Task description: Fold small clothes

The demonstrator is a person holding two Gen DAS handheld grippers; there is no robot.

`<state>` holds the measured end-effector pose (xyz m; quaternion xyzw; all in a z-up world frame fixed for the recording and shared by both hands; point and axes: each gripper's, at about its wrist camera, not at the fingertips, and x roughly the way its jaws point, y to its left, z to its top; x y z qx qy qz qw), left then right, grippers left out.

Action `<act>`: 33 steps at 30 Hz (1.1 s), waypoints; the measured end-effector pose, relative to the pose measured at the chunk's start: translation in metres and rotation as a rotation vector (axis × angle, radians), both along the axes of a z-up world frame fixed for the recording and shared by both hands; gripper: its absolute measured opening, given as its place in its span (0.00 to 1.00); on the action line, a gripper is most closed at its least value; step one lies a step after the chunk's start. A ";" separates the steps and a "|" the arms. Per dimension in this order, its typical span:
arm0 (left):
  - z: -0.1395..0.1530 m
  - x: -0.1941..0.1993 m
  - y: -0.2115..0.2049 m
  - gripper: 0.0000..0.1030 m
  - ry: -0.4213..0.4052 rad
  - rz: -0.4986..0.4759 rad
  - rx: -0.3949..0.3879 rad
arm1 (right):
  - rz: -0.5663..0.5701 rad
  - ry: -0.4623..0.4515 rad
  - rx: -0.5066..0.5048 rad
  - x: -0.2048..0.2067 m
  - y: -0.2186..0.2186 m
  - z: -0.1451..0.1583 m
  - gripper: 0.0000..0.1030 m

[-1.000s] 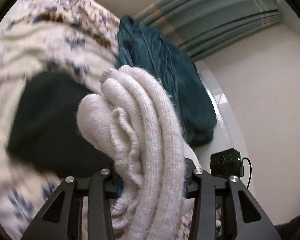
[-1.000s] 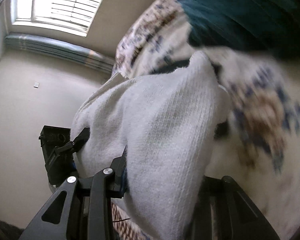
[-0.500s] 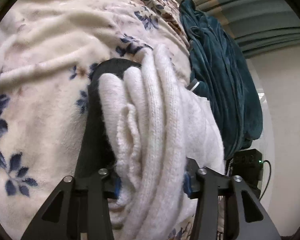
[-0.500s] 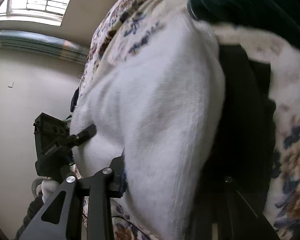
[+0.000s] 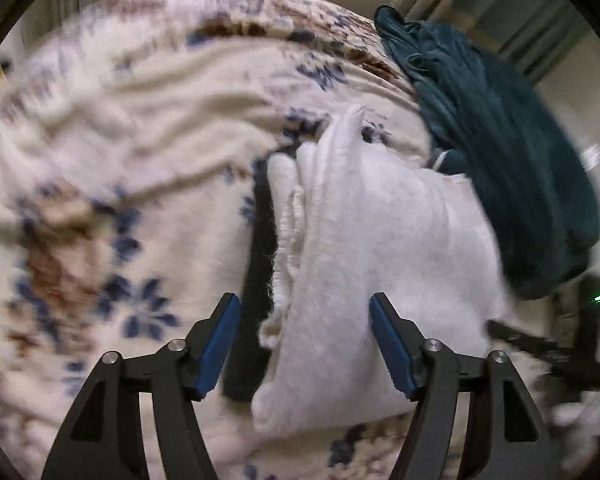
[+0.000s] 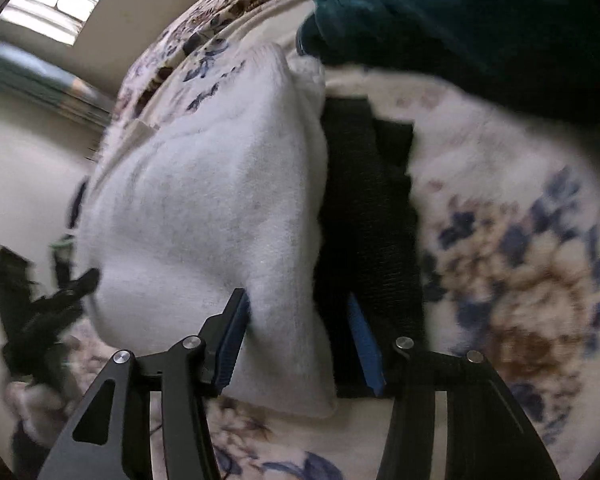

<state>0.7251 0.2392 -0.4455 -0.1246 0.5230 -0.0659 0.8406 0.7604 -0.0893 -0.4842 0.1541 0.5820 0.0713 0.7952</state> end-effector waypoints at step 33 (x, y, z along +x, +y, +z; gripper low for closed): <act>0.228 -0.198 -0.103 0.90 -0.172 0.058 0.278 | -0.100 -0.324 -0.439 -0.238 -0.002 0.301 1.00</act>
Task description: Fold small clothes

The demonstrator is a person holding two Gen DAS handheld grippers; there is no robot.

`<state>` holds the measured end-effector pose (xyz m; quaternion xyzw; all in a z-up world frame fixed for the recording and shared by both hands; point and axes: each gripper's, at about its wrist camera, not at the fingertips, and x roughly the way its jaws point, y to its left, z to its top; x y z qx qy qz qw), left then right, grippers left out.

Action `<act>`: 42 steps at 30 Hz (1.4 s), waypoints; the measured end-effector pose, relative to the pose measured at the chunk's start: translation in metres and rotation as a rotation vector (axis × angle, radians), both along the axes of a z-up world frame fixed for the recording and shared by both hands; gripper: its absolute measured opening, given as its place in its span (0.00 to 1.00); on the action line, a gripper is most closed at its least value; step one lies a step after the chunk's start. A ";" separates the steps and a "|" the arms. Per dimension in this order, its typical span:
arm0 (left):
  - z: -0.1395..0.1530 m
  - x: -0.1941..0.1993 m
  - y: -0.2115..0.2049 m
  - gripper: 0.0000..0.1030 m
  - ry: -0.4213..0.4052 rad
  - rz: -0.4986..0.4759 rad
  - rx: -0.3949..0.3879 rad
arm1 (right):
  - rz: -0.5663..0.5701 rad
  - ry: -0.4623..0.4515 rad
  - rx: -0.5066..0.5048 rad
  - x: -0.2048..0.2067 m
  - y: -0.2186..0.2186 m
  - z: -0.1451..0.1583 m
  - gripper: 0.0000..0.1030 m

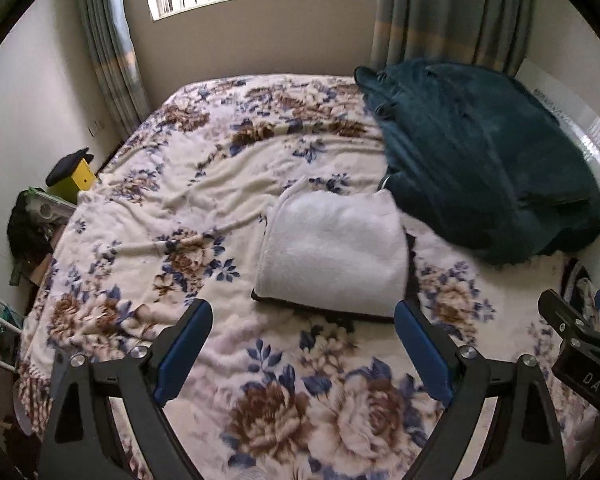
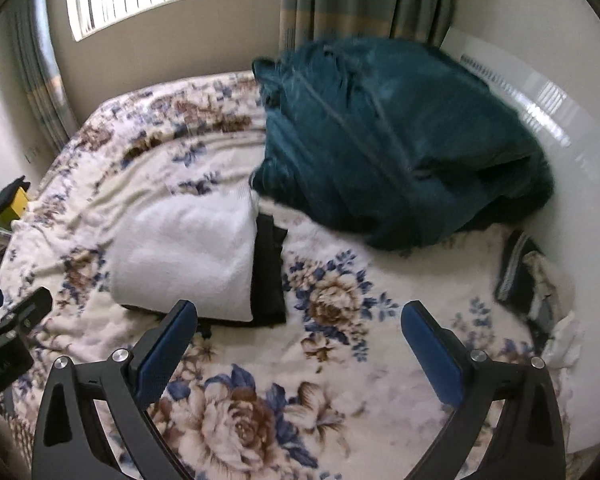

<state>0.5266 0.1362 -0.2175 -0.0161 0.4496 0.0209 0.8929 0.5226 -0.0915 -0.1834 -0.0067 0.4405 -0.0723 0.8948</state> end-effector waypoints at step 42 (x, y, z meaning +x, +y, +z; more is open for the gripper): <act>0.218 -0.200 -0.023 1.00 -0.248 0.039 0.029 | 0.123 -0.258 0.037 -0.248 -0.030 0.283 1.00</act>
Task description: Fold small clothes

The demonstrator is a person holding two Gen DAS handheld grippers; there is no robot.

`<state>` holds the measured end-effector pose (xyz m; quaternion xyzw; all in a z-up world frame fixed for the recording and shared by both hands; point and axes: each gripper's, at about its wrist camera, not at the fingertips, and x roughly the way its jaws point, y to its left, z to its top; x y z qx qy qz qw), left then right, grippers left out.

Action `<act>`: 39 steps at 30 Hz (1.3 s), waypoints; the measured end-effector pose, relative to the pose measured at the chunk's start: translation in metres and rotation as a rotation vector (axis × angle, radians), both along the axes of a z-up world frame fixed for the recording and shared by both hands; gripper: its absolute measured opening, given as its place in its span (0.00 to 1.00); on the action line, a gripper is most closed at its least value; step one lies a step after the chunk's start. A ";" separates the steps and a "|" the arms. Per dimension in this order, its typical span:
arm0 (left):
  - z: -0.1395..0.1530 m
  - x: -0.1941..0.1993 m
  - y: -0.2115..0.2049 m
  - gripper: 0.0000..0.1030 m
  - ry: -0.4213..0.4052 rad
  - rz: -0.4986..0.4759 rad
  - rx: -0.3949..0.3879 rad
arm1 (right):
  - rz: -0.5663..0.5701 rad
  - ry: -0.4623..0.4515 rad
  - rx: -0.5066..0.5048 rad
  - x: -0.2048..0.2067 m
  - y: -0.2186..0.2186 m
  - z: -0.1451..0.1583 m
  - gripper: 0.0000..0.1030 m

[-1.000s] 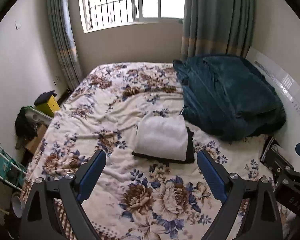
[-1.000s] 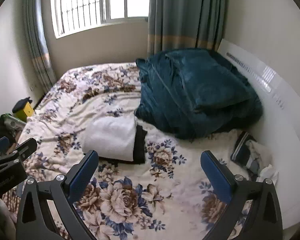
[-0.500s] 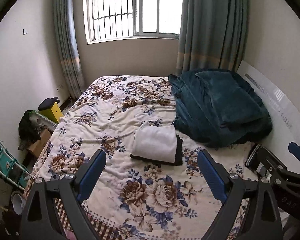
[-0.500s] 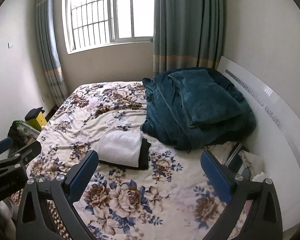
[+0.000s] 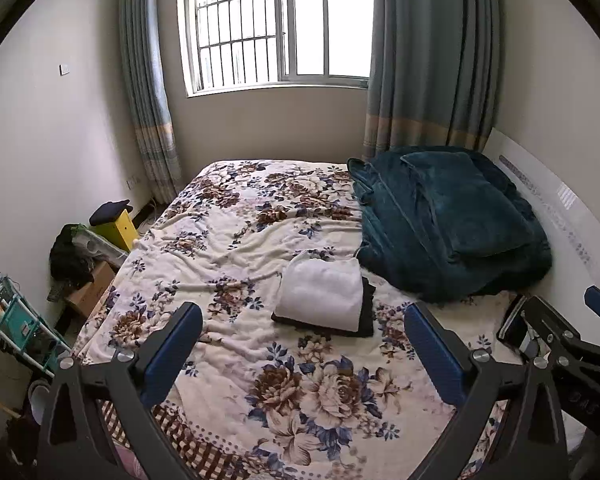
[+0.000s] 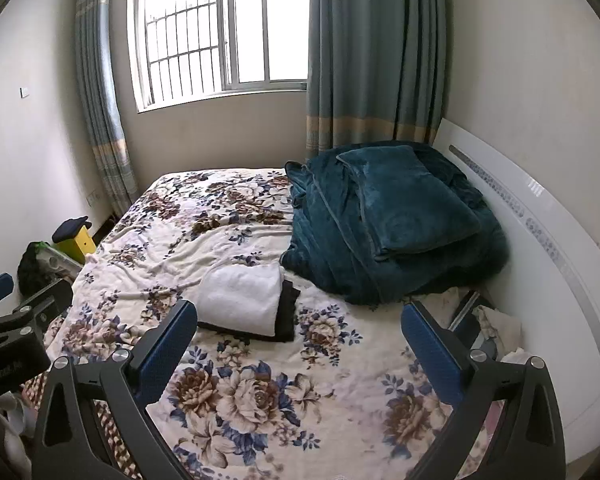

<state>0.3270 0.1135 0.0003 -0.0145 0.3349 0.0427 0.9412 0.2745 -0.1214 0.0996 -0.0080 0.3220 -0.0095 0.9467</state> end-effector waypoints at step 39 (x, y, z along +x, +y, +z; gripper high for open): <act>0.004 -0.010 0.004 1.00 0.003 0.004 0.010 | 0.036 0.018 0.003 0.005 0.005 0.004 1.00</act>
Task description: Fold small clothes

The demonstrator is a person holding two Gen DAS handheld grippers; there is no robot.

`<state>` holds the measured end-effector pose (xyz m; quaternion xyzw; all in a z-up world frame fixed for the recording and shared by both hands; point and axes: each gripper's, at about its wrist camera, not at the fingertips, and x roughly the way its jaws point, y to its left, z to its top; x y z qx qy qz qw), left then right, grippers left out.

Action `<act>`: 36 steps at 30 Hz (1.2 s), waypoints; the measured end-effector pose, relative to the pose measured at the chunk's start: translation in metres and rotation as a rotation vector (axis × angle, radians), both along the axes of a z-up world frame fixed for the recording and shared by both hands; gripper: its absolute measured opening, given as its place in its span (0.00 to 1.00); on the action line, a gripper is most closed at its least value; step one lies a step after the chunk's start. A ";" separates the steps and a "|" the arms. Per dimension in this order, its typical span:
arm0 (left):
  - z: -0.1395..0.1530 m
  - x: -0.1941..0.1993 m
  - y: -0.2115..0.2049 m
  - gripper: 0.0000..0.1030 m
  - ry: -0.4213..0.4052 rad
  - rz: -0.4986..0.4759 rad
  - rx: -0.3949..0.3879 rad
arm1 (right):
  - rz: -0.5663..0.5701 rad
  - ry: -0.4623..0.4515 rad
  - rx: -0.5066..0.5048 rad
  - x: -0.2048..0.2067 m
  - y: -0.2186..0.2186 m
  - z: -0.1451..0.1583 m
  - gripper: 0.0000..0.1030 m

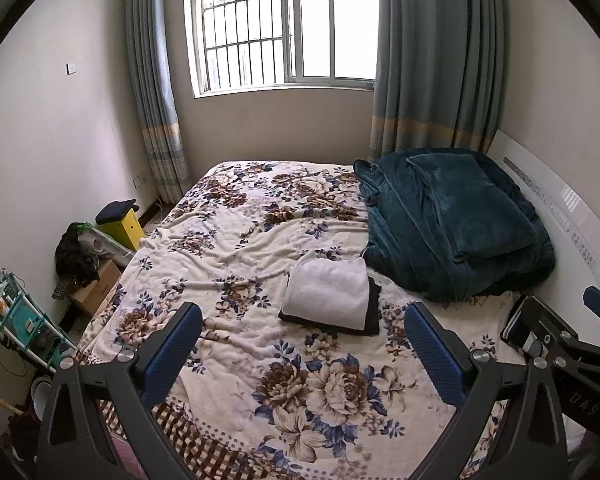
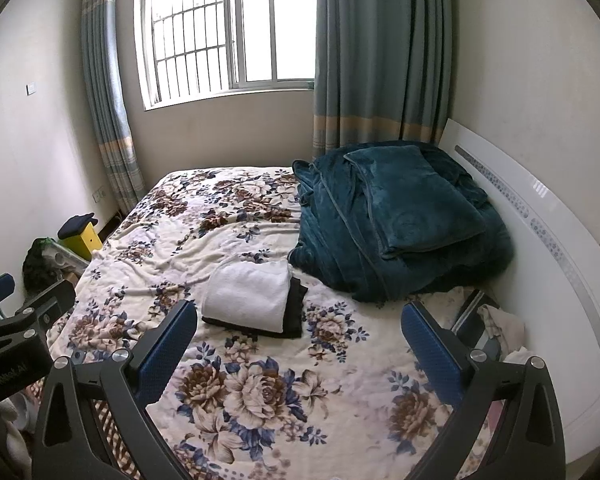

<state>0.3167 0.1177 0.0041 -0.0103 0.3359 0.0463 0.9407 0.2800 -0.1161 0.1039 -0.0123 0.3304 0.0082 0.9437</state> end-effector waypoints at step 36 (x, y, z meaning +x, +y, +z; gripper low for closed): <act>0.007 0.001 -0.002 1.00 -0.008 0.002 -0.003 | 0.010 -0.014 0.003 0.002 0.006 0.009 1.00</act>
